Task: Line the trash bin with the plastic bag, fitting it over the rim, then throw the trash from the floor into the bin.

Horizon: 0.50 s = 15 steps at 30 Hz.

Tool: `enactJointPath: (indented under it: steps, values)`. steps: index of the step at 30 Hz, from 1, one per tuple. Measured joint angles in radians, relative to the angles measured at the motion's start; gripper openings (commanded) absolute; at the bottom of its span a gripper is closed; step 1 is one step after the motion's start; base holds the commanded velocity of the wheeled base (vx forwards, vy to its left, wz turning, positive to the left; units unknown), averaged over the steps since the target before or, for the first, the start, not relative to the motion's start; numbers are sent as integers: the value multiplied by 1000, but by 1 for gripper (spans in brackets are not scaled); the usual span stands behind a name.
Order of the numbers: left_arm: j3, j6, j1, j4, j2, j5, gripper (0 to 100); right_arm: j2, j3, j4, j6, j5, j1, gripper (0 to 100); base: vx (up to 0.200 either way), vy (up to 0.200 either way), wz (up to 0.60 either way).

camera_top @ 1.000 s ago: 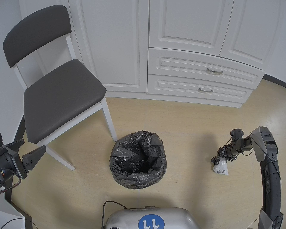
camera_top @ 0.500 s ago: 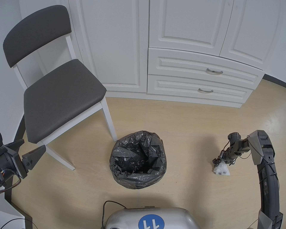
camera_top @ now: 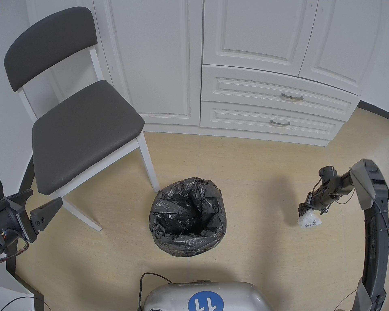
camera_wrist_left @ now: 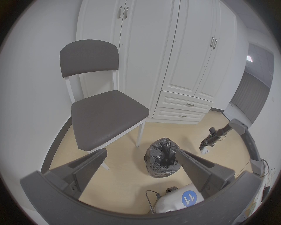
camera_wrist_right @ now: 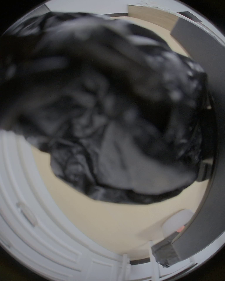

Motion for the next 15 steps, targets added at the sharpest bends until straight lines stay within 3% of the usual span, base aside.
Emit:
enactJointPath:
  steps: [8,15]
  values:
    - [0,0,0,0,-3,0,100,-344,365,-144,-142,32,41,0,0,0,0]
    - [-1,1,-1,0,-7,-1,100,-659,709,-383,-213,37,164,0,0,0,0]
